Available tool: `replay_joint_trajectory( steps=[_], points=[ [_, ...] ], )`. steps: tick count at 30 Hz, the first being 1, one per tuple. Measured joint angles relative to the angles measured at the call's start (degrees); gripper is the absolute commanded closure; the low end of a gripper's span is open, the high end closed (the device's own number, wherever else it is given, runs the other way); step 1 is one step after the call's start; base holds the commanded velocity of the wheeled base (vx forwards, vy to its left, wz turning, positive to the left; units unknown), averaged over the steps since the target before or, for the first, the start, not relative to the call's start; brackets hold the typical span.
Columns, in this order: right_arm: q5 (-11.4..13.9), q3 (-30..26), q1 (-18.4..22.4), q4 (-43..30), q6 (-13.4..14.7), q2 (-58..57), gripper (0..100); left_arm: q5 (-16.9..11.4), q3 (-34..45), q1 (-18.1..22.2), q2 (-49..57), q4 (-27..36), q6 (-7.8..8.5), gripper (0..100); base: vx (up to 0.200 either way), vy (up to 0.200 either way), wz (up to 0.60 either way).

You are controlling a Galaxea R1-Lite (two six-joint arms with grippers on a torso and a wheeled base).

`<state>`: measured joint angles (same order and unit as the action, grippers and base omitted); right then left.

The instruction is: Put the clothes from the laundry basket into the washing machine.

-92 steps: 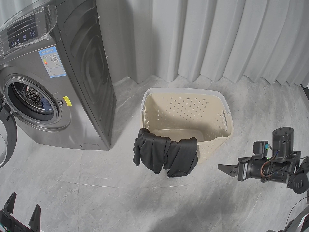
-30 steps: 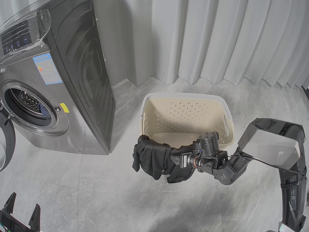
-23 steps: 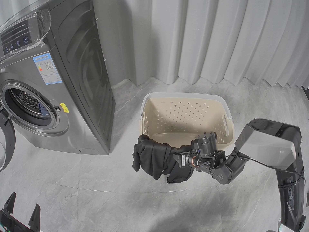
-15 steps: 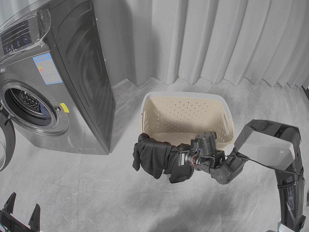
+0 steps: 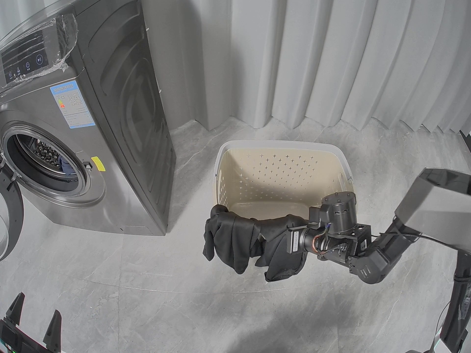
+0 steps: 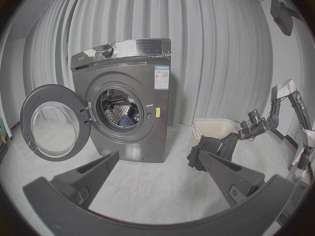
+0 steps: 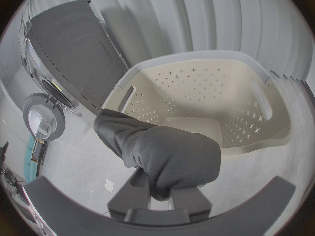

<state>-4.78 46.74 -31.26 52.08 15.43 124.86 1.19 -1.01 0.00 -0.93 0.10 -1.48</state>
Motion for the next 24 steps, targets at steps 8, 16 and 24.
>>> replay_joint_trajectory(
  steps=[8, 16, 24],
  points=[
    [0.1, -6.6, -0.6, 0.0, -0.3, -12.5, 100, 0.0, 0.0, 0.0, 0.0, 0.0, 0.0, 0, 0.0, 0.0, 0.0],
    [1.0, -11.4, -1.4, -0.1, -0.7, -26.8, 100, 0.0, 0.0, 0.0, 0.0, 0.0, -0.24, 0, 0.0, 0.0, 0.0],
    [2.8, -14.4, -2.2, -0.7, -3.1, -39.7, 100, 0.0, 0.0, 0.0, 0.0, 0.0, -0.49, 0, 0.0, 0.0, 0.0]
  ],
)
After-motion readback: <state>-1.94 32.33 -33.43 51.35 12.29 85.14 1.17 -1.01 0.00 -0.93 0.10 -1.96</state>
